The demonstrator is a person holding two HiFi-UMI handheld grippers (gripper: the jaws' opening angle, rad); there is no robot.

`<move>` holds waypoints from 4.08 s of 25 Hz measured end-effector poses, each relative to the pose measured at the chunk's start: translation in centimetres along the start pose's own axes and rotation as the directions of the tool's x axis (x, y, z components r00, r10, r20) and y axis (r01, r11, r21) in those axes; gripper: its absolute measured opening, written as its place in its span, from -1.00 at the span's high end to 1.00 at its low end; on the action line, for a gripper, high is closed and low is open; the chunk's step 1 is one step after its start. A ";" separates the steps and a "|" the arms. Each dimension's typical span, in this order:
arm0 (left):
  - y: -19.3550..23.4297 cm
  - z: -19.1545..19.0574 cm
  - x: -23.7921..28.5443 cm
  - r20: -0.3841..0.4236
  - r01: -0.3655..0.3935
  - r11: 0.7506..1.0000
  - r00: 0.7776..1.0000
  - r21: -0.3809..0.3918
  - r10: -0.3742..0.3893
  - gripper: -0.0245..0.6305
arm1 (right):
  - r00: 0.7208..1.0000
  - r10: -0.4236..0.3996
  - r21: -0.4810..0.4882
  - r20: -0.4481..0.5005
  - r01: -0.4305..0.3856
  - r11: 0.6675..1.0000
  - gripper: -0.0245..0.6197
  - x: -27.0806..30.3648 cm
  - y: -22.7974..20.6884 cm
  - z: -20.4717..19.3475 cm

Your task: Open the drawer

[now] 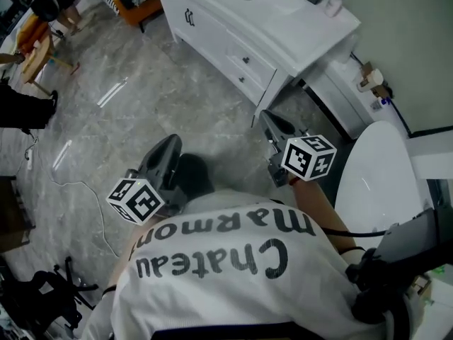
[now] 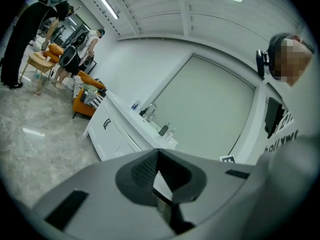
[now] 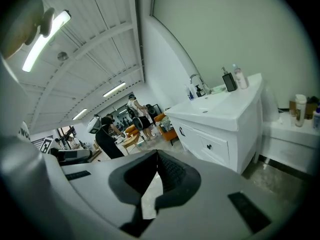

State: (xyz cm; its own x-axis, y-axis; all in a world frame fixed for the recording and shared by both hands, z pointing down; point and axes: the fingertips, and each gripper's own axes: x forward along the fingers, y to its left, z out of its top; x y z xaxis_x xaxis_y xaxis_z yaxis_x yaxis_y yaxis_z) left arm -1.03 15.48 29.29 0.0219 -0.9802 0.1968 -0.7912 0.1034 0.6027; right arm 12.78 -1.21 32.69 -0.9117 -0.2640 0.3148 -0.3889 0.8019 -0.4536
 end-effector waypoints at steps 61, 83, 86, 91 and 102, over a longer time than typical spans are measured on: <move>27.1 -3.4 36.5 -0.574 0.374 0.928 0.761 0.007 -0.302 0.91 | 0.780 -0.620 0.451 0.085 0.524 0.722 0.31 33.0 -30.1 -7.2; 26.4 2.8 32.7 -0.592 0.314 0.949 0.758 -0.036 -0.273 0.91 | 0.492 -0.830 0.408 -0.261 0.836 0.367 0.47 33.9 -33.3 -7.5; 25.5 3.5 32.0 -0.590 0.310 0.950 0.761 -0.034 -0.269 0.91 | 0.507 -0.810 0.388 -0.295 0.838 0.383 0.47 34.0 -33.3 -7.7; 24.1 4.2 31.5 -0.575 0.307 0.951 0.773 -0.031 -0.269 0.91 | 0.529 -0.781 0.396 -0.333 0.830 0.393 0.48 34.1 -33.4 -7.8; 22.7 4.4 28.1 -0.569 0.268 0.963 0.791 -0.008 -0.224 0.91 | 0.562 -0.732 0.414 -0.385 0.814 0.407 0.49 34.3 -31.2 -8.9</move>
State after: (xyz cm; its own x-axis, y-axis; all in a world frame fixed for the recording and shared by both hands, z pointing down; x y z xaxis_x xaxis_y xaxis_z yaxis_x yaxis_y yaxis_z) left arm -21.05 -10.49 45.06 0.5427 -0.7023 0.4607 -0.7517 -0.1614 0.6395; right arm -5.19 -30.56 65.05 -0.1763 -0.5288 0.8302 -0.9556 -0.1103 -0.2731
